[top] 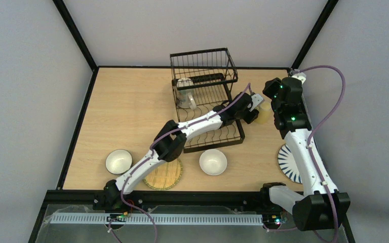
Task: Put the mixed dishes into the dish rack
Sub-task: Grab the cup from the center of the board.
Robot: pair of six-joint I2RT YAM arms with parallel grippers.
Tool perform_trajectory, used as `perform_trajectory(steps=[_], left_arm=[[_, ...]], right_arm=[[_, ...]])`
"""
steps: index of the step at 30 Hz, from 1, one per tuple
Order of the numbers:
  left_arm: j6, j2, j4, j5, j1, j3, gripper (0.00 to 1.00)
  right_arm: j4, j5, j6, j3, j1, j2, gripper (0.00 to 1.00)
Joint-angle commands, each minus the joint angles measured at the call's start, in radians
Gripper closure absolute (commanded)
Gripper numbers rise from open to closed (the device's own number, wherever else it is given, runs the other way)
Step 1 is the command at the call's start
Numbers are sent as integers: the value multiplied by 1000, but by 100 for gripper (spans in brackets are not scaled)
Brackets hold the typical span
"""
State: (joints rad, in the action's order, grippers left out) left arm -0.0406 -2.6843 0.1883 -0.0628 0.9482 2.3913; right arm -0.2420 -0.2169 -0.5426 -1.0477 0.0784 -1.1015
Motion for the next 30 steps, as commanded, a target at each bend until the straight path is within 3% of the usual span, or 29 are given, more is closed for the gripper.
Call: perform_trajectory(steps=[1,12,19,23,29,30], left_arm=[[4,-49,17,-15,-8,32,3],[-26,-60,9,-46,-17,37,25],[-43,-60,17,-76,-17,36,51],[-56,-59,31,-93,-17,35,61],[-78,-48,59,-114,-16,32,96],[-83,-45,64,-114,-16,32,98]], right_arm=[[37,-22,-6,14,-3,7,21],[39,-44,-1,18,-4,-1,22],[28,-49,-9,30,-4,6,22],[14,-67,-10,35,-3,32,22],[-31,-87,-5,26,-3,69,22],[-38,-89,-5,25,-3,75,22]])
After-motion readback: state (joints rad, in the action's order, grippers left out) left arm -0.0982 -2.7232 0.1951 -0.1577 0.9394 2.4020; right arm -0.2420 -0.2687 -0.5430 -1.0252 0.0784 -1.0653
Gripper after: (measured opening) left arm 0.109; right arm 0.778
